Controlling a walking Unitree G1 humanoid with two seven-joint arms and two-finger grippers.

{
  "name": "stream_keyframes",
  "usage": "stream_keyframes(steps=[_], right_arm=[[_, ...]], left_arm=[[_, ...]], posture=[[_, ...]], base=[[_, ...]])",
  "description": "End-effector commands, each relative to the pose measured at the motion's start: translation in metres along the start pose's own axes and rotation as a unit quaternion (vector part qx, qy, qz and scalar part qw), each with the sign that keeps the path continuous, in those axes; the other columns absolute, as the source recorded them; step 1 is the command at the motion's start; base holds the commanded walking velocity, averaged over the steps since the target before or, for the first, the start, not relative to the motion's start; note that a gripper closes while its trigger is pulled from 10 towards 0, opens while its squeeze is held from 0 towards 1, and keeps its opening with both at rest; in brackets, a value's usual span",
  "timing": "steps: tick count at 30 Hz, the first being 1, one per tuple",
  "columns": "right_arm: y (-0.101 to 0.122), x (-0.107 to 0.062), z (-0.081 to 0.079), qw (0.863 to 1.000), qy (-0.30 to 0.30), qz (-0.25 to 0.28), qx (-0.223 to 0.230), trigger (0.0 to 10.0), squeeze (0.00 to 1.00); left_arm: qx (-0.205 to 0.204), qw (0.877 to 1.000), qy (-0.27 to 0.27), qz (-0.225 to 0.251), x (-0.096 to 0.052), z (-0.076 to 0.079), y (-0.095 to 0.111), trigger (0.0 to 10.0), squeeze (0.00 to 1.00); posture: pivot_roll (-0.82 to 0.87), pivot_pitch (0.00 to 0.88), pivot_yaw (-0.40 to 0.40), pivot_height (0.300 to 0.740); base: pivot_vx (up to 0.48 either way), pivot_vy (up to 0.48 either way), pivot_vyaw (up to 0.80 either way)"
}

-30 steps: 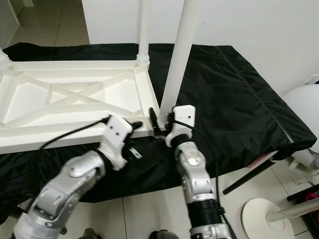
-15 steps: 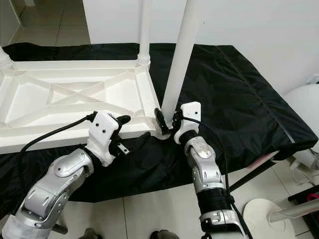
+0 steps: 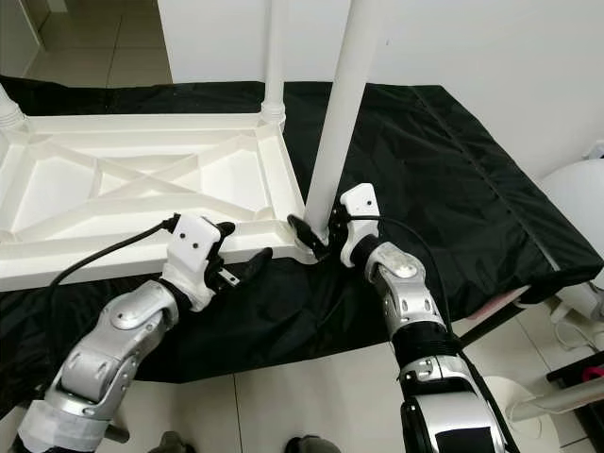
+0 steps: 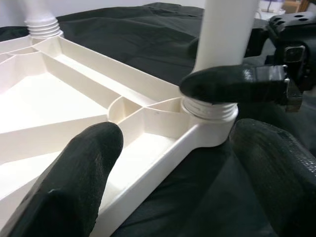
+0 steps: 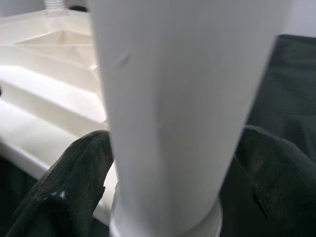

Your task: Building children table

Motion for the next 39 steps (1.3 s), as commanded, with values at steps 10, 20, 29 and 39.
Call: stream_keyframes(steps=[10,20,29,39], right_arm=[[-0.003,-0.001,0.010,0.999,0.024,-0.021,-0.031,5.6,0.00],[-0.007,0.001,0.014,0.998,0.030,-0.036,-0.038,4.4,0.00],[-0.017,0.003,0.012,0.999,0.022,-0.044,-0.017,10.0,0.00],[-0.030,0.004,0.013,0.998,-0.029,-0.053,0.033,10.0,0.00]], left_arm=[[-0.013,0.999,0.037,-0.012,0.006,-0.003,-0.005,10.0,0.00],[-0.010,1.000,0.000,-0.028,0.002,0.015,-0.017,10.0,0.00],[-0.005,1.000,0.011,-0.028,0.002,0.003,-0.016,10.0,0.00],[-0.007,1.000,0.006,-0.028,0.000,0.007,-0.015,10.0,0.00]], posture=[[-0.01,0.093,-0.069,0.740],[-0.01,0.094,-0.062,0.740],[0.00,0.097,-0.054,0.740],[0.00,0.097,-0.054,0.740]], base=[[0.000,0.000,0.00],[0.000,0.000,0.00],[0.000,0.000,0.00],[0.000,0.000,0.00]])
Point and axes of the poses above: a point about 5 cm out from each wrist's last joint towards the gripper, its own x axis pointing out of the wrist towards the gripper, its own y axis along the axis of the wrist's last joint, z = x × y, the point moved 5 cm from there along x, pointing out of the wrist towards the gripper, and after that the axes turned 8 degrees about x, right-handed, at the moved point
